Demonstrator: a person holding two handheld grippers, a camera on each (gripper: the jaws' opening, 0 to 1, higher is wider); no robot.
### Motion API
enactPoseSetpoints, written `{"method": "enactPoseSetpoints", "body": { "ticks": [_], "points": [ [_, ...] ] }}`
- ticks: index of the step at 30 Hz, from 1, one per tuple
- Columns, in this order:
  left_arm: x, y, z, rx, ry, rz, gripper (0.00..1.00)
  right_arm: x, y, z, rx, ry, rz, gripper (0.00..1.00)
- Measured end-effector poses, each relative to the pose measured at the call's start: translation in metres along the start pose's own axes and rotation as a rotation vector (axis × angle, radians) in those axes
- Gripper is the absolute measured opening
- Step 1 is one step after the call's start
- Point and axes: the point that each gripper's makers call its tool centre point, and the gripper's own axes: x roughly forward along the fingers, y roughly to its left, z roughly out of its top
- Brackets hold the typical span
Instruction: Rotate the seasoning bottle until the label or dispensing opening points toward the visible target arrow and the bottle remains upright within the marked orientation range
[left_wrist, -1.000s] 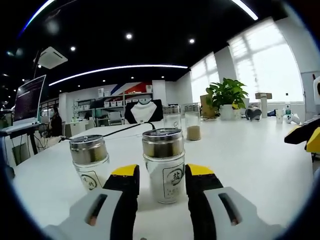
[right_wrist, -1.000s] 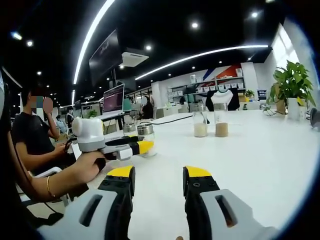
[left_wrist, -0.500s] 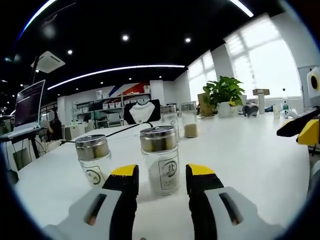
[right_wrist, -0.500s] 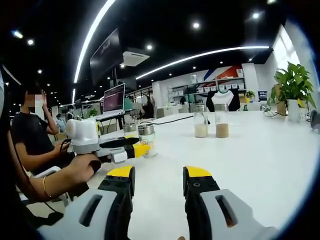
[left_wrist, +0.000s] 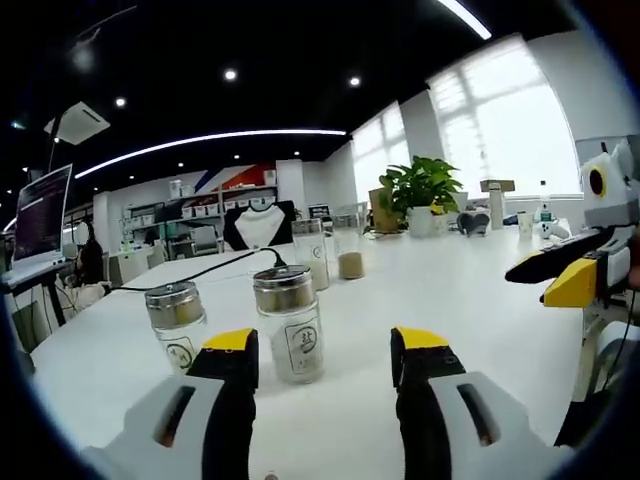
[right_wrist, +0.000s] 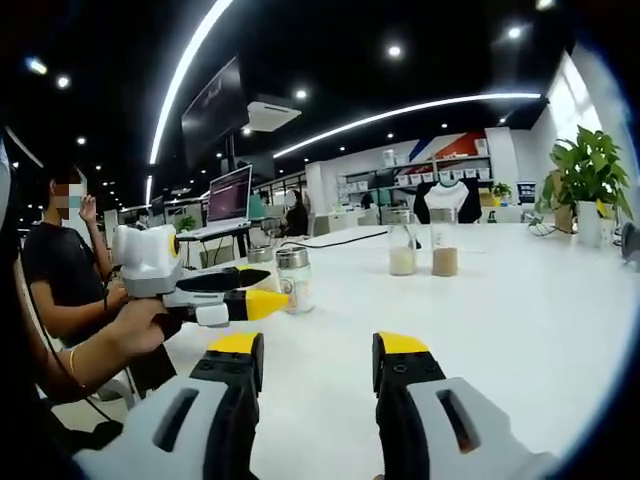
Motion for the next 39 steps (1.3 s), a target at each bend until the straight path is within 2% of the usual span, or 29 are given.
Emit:
{"method": "enactPoseSetpoints", "body": {
  "ticks": [7, 10, 14, 16, 20, 21, 22, 24, 26, 37, 38, 39],
  "points": [
    [-0.016, -0.003, 0.007, -0.008, -0.012, -0.018, 0.67, 0.001, -0.004, 0.002, -0.012, 0.003, -0.010, 0.49],
    [-0.021, -0.007, 0.012, 0.028, -0.022, -0.038, 0.72, 0.002, -0.006, 0.003, -0.002, -0.002, -0.018, 0.53],
    [-0.026, -0.011, 0.018, -0.015, -0.036, -0.065, 0.82, 0.005, -0.007, 0.004, -0.019, 0.003, -0.015, 0.56],
    [-0.029, -0.010, 0.021, -0.028, -0.043, -0.066, 0.84, 0.006, -0.007, -0.001, -0.046, 0.027, -0.013, 0.57],
    [-0.035, -0.007, 0.028, -0.023, -0.053, -0.058, 0.86, 0.007, -0.008, -0.004, -0.033, 0.034, -0.008, 0.63],
    [-0.035, -0.007, 0.030, -0.025, -0.056, -0.059, 0.87, 0.007, -0.008, -0.002, -0.032, 0.023, -0.007, 0.66],
    [-0.036, -0.006, 0.033, -0.029, -0.064, -0.062, 0.87, 0.008, -0.009, 0.014, 0.001, -0.074, -0.018, 0.71],
    [-0.037, -0.004, 0.036, -0.028, -0.074, -0.062, 0.87, 0.006, -0.002, 0.019, -0.005, -0.087, 0.029, 0.77],
    [-0.038, -0.003, 0.038, -0.020, -0.075, -0.061, 0.88, 0.006, -0.002, 0.020, -0.008, -0.089, 0.029, 0.82],
    [-0.041, 0.004, 0.056, -0.056, -0.146, -0.049, 0.90, 0.010, -0.006, 0.014, -0.002, -0.074, 0.025, 0.85],
    [-0.041, 0.004, 0.057, -0.058, -0.150, -0.053, 0.91, 0.010, -0.008, 0.014, 0.001, -0.083, 0.022, 0.84],
    [-0.040, -0.003, 0.052, -0.026, -0.119, -0.099, 0.93, 0.009, -0.009, 0.015, 0.004, -0.086, 0.018, 0.83]
  ]
}}
